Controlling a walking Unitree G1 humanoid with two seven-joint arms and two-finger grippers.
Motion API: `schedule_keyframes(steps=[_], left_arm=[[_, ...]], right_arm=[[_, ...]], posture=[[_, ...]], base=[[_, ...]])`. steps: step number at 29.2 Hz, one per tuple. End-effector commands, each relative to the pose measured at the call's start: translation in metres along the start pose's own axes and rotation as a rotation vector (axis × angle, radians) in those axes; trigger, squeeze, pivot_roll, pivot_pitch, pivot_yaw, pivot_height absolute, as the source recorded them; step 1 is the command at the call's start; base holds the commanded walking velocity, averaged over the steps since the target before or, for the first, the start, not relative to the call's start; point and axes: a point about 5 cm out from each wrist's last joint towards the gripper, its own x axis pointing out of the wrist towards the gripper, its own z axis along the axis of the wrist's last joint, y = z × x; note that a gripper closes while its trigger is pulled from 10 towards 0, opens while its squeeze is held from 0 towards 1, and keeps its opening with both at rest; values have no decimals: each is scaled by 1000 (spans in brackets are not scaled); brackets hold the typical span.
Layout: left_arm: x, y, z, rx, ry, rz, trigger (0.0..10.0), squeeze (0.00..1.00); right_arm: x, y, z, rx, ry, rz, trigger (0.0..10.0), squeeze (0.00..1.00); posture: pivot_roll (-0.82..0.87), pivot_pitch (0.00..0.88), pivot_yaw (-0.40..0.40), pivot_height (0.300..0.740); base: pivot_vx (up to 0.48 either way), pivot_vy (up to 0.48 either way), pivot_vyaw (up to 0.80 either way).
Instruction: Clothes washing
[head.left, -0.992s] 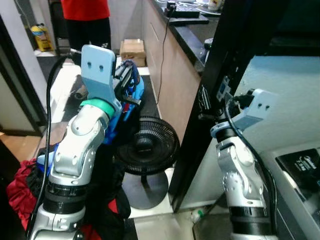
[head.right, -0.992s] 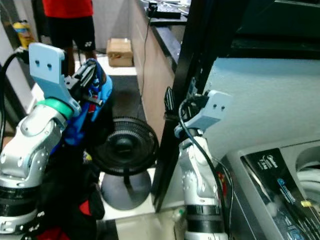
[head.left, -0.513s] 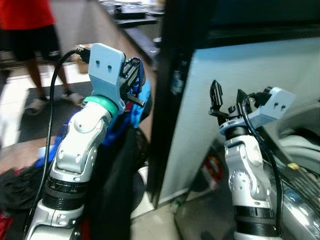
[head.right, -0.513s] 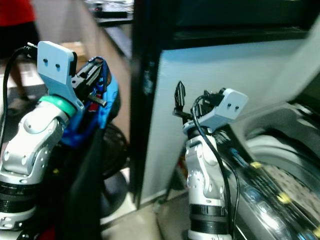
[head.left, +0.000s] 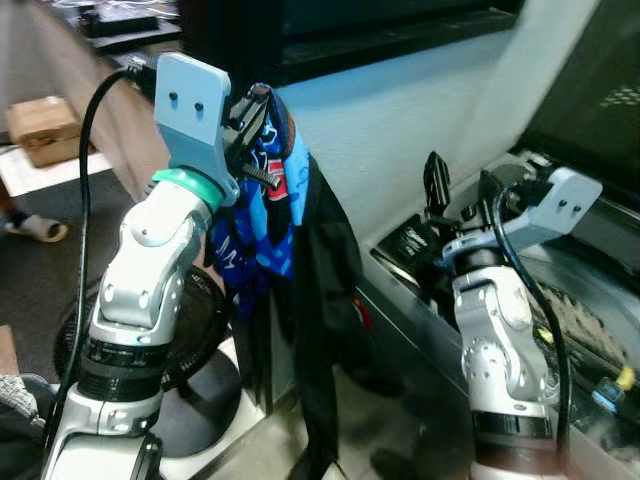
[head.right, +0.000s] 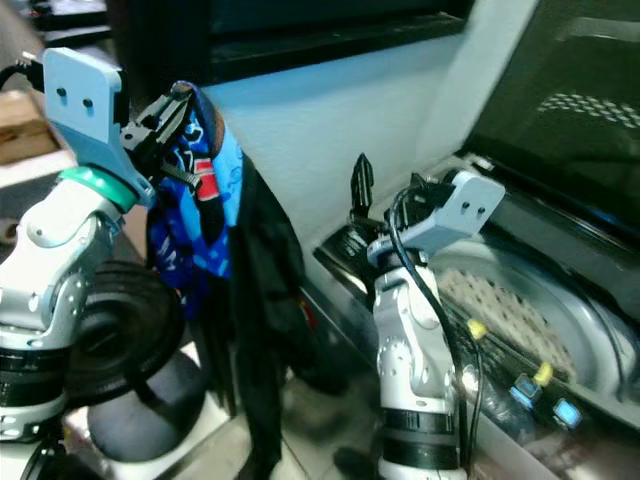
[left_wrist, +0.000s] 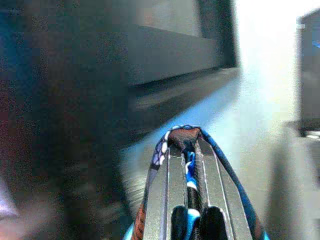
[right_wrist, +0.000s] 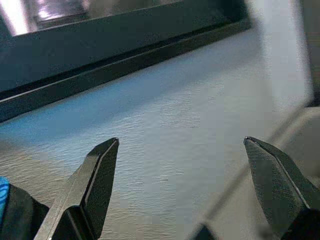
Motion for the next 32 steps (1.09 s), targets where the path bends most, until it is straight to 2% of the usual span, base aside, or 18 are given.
schedule_keyframes(steps=[1, 16, 18, 20, 32], left_arm=[[0, -1, 5, -11, -30, -5, 10000, 0], [3, 9, 13, -20, -56, 44, 10000, 0], [4, 10, 14, -15, -58, 46, 10000, 0], [4, 10, 13, -11, -57, 47, 10000, 0], [3, 10, 10, -14, -47, 54, 10000, 0]], right_arm=[[2, 0, 3, 8, -10, -1, 10000, 0], [4, 5, 10, 8, -31, 9, 10000, 0], [4, 5, 11, 15, -35, 8, 10000, 0], [6, 4, 13, 66, -46, -5, 10000, 0], [6, 6, 15, 78, -50, 16, 10000, 0]], posture=[[92, 0, 24, 740], [93, 0, 26, 740], [93, 0, 26, 740], [93, 0, 26, 740], [98, 0, 21, 740]], base=[[0, 0, -800], [0, 0, -800], [0, 0, -800], [0, 0, -800], [0, 0, -800]])
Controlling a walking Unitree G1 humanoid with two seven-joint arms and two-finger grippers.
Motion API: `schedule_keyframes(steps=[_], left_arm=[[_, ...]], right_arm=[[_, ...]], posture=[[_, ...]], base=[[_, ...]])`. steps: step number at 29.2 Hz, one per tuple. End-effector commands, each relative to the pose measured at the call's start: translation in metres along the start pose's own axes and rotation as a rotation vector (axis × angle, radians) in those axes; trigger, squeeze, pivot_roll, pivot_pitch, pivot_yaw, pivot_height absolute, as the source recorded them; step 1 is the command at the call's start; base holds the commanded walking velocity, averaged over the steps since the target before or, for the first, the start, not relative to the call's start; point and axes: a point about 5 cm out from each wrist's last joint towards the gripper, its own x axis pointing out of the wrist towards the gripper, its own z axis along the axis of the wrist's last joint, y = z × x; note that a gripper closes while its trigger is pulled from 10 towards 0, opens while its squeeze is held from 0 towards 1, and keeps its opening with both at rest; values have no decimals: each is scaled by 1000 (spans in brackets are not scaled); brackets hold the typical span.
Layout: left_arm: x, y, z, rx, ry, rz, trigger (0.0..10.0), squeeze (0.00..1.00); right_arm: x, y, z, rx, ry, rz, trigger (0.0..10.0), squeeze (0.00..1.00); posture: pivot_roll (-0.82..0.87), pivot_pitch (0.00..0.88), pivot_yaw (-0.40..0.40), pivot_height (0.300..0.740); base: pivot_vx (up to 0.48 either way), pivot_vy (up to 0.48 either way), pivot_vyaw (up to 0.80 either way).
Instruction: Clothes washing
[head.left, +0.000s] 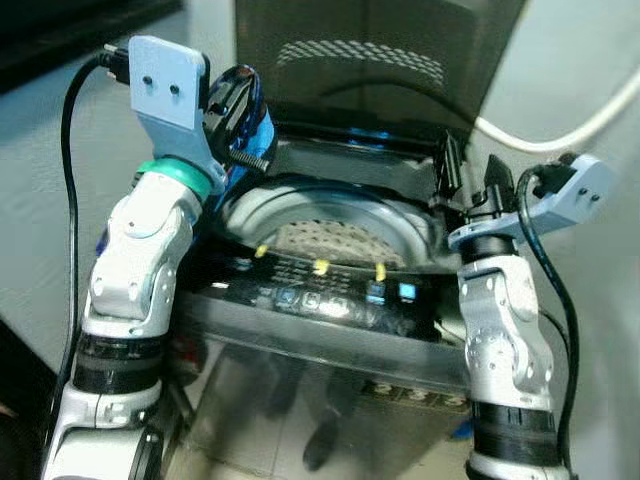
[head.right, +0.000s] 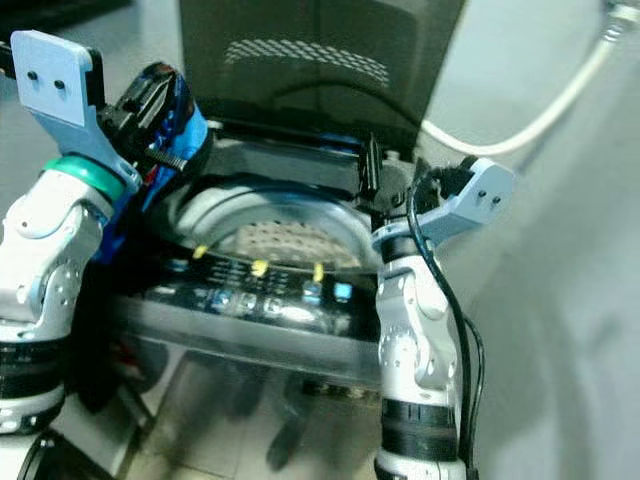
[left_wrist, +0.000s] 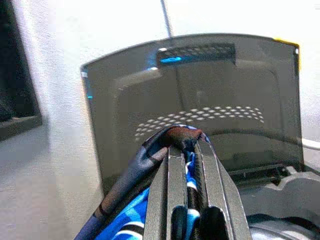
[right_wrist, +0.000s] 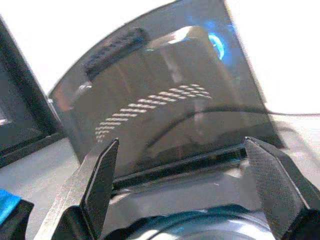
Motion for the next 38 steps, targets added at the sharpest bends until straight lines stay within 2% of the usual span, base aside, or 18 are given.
schedule_keyframes(steps=[1, 10, 12, 14, 17, 19, 33, 38], left_arm=[[1, -5, 2, 3, -16, -15, 10000, 0], [0, -3, 1, -26, -18, 26, 10000, 0], [0, -2, -1, -27, -12, 57, 10000, 0], [0, -2, -1, -27, -12, 57, 10000, 0], [0, 1, -5, -23, 2, 104, 10000, 0], [0, 0, -5, -23, 3, 107, 10000, 0], [-1, -6, -10, -34, 21, 116, 10000, 0], [-1, -7, -11, -25, 24, 113, 10000, 0]], right_arm=[[-1, -2, 2, 3, -2, -2, 10000, 0], [0, -1, 2, 0, 3, 10, 10000, 0], [-2, 1, 2, -64, -3, 30, 10000, 0], [-2, 1, 2, -64, -3, 30, 10000, 0], [-5, 8, -5, -128, 19, 73, 10000, 0], [-6, 9, -6, -134, 23, 77, 10000, 0], [-8, 3, -12, -158, 46, 56, 10000, 0], [-9, 1, -13, -165, 50, 49, 10000, 0]], posture=[[98, 0, 21, 740], [95, 0, 20, 740], [95, 0, 20, 740], [95, 0, 20, 740], [94, 0, 19, 740], [94, 0, 19, 740], [89, 0, 21, 740], [91, 0, 21, 740]], base=[[0, 0, -800], [0, 0, -800], [0, 0, -800], [0, 0, -800], [466, 0, 0], [465, 0, 0], [0, 0, 0], [0, 267, 0]])
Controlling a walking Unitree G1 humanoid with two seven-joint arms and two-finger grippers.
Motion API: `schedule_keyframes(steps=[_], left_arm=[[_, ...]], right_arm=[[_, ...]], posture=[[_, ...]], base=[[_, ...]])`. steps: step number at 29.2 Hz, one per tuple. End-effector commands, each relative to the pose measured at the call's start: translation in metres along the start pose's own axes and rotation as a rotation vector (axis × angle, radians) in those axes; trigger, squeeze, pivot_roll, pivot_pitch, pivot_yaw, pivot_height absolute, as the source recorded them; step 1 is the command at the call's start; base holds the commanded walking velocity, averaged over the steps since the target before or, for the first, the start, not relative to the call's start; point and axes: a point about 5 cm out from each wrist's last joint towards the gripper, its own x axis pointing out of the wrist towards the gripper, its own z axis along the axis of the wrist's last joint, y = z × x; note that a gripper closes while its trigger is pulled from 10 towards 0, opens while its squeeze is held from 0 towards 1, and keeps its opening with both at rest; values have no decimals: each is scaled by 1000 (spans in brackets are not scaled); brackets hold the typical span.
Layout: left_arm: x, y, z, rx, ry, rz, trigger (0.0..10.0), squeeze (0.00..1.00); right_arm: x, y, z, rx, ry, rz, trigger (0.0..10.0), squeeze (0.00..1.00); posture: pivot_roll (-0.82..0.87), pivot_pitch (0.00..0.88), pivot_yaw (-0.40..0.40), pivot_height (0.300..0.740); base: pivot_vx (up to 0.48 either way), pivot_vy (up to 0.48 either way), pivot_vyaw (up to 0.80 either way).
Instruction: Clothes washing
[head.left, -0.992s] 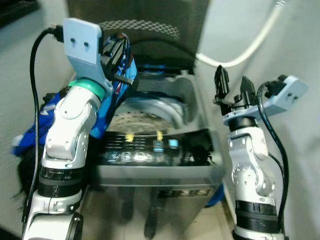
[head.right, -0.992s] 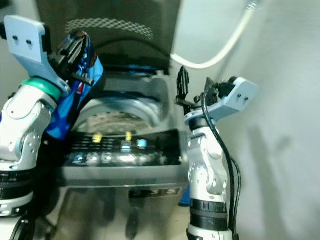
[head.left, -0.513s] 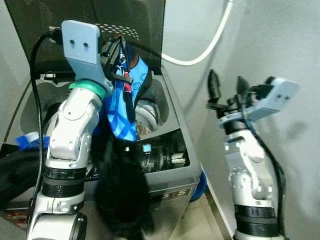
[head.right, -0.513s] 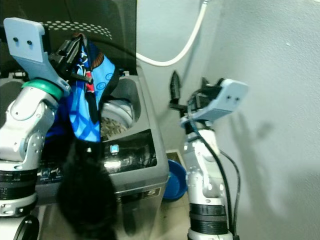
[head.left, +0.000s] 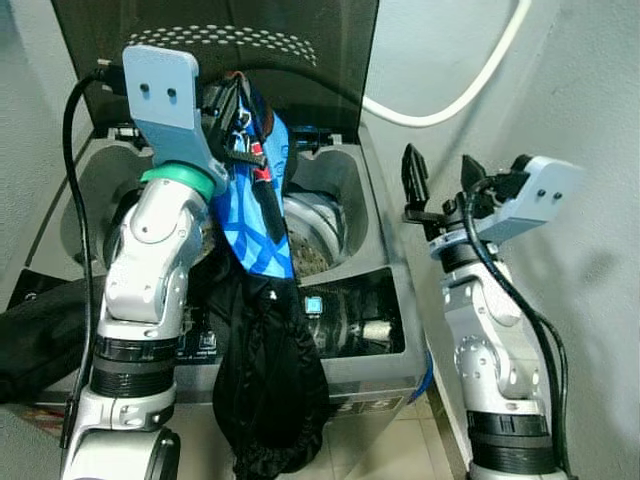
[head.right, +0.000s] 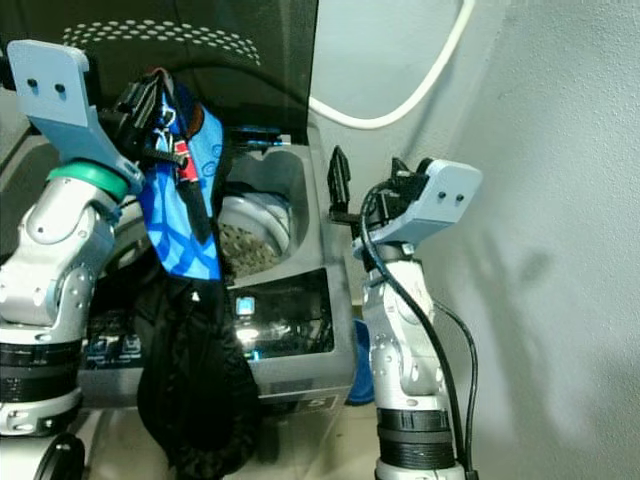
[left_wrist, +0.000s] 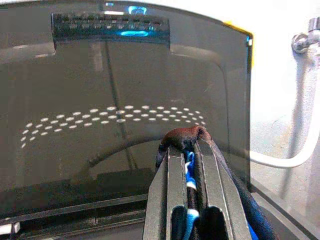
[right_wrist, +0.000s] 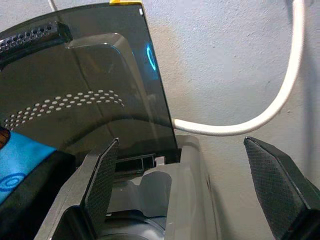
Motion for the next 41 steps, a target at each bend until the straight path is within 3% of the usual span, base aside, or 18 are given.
schedule_keyframes(steps=[1, 16, 28, 32, 35, 37, 39, 41], left_arm=[[-1, -1, -3, 12, 10, 0, 10000, 0], [-2, 2, -4, 15, 21, 15, 10000, 0], [-1, 2, -8, 44, 45, 8, 10000, 0], [-1, 0, 0, 83, -19, -129, 10000, 0], [12, 4, 12, 171, -101, -195, 10000, 0], [12, 4, 12, 171, -101, -195, 10000, 0], [36, 8, 24, 286, -179, -208, 10000, 0], [44, 8, 28, 311, -197, -207, 10000, 0]], right_arm=[[-3, -4, -3, -1, 6, -20, 10000, 0], [-3, -4, -4, 0, 8, -21, 10000, 0], [-4, -4, -4, -6, 9, -23, 10000, 0], [-4, -3, -4, -29, 8, -10, 10000, 0], [-2, 6, -3, -105, 8, 100, 10000, 0], [-2, 6, -3, -105, 8, 100, 10000, 0], [4, 20, 4, -152, 4, 290, 10000, 0], [5, 24, 7, -157, 3, 353, 10000, 0]], posture=[[92, 0, 21, 740], [94, 0, 21, 740], [91, 0, 23, 740], [89, 0, 20, 740], [94, 0, 14, 740], [94, 0, 14, 740], [87, 10, 13, 740], [87, 10, 13, 740]], base=[[0, 266, 0], [0, 428, 0], [0, 0, 0], [0, 0, 0], [0, 0, 0], [0, 0, 0], [0, 0, 0], [0, 0, 0]])
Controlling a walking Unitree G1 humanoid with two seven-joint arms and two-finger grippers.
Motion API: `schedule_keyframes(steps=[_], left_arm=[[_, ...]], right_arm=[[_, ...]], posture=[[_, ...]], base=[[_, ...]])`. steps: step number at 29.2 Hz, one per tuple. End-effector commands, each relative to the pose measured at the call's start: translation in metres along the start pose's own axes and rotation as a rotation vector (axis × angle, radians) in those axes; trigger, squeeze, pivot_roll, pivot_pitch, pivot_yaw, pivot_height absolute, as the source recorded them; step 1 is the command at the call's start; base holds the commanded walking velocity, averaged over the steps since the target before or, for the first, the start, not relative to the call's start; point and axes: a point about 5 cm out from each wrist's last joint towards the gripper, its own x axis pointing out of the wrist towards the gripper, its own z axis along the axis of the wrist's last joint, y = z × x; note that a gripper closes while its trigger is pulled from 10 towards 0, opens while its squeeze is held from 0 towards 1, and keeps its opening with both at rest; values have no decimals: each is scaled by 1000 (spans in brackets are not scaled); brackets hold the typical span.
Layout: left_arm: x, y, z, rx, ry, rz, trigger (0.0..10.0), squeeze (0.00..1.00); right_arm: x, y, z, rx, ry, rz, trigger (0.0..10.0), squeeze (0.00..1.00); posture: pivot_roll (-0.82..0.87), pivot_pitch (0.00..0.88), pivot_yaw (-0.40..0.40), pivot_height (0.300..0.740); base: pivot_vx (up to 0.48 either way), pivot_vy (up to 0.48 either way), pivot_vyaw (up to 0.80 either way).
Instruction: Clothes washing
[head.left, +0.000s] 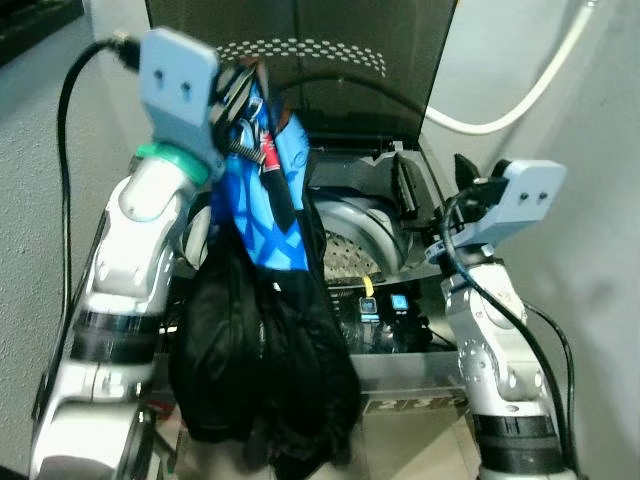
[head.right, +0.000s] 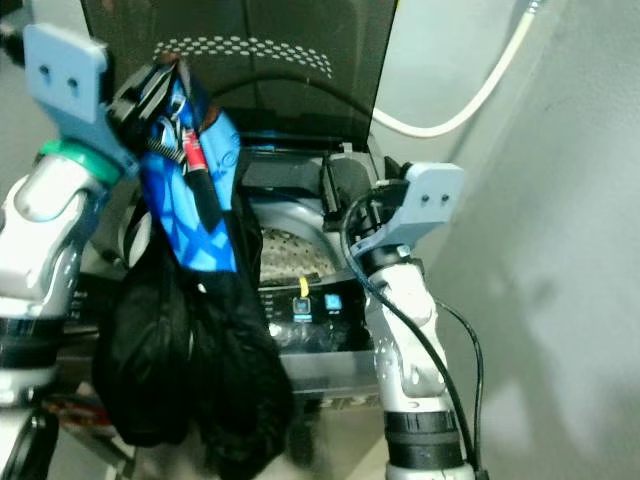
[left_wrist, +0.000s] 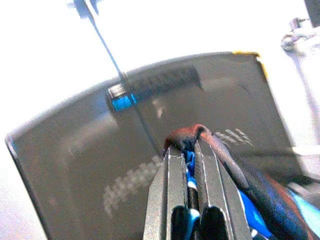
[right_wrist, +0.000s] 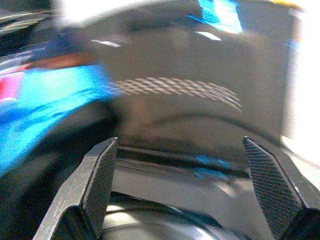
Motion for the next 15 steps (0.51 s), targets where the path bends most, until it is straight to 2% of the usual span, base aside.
schedule_keyframes(steps=[1, 3, 4, 5, 6, 7, 8, 9, 10, 11, 12, 13, 14, 15], left_arm=[[4, -1, 1, 32, -30, -7, 10000, 0], [4, -1, 1, 32, -30, -7, 10000, 0], [14, 6, 2, 68, -29, 26, 10000, 0], [14, 6, 2, 68, -29, 26, 10000, 0], [22, 13, 0, 99, -5, 58, 10000, 0], [22, 13, 0, 99, -5, 58, 10000, 0], [27, 18, -3, 108, 22, 67, 10000, 0], [27, 18, -3, 108, 22, 67, 10000, 0], [29, 20, -7, 99, 44, 58, 10000, 0], [29, 20, -7, 99, 44, 58, 10000, 0], [29, 19, -10, 87, 53, 42, 10000, 0], [29, 19, -10, 87, 53, 42, 10000, 0], [29, 17, -12, 67, 56, 26, 10000, 0], [29, 17, -12, 67, 56, 26, 10000, 0]], right_arm=[[3, 6, 5, 6, -13, 72, 10000, 0], [3, 6, 5, 6, -13, 72, 10000, 0], [2, 9, 10, 37, -7, 168, 10000, 0], [2, 9, 10, 37, -7, 168, 10000, 0], [-9, 17, 10, 87, 31, 322, 10000, 0], [-9, 17, 10, 87, 31, 322, 10000, 0], [-24, 30, 4, 131, 97, 488, 10000, 0], [-24, 30, 4, 131, 97, 488, 10000, 0], [-40, 47, -8, 159, 183, 645, 10000, 0], [-40, 47, -8, 159, 183, 645, 10000, 0], [-51, 58, -17, 171, 238, 733, 10000, 0], [-51, 58, -17, 171, 238, 733, 10000, 0], [-59, 69, -35, 142, 314, 808, 10000, 0], [-59, 69, -35, 142, 314, 808, 10000, 0]], posture=[[87, 10, 13, 740], [87, 10, 13, 740], [71, 20, 18, 740], [71, 20, 18, 740], [67, 23, 20, 740], [67, 23, 20, 740], [57, 29, 29, 740], [57, 29, 29, 740], [52, 35, 34, 740], [52, 35, 34, 740], [52, 35, 34, 740], [52, 35, 34, 740], [56, 47, 31, 740], [56, 47, 31, 740]], base=[[0, 0, 0], [0, 0, 0], [0, 0, 0], [0, 0, 0], [0, 0, 0], [0, 0, 0], [0, 0, 0], [0, 0, 0], [0, 0, 0], [0, 0, 0], [0, 0, 0], [0, 0, 0], [0, 0, 0], [0, 0, 0]])
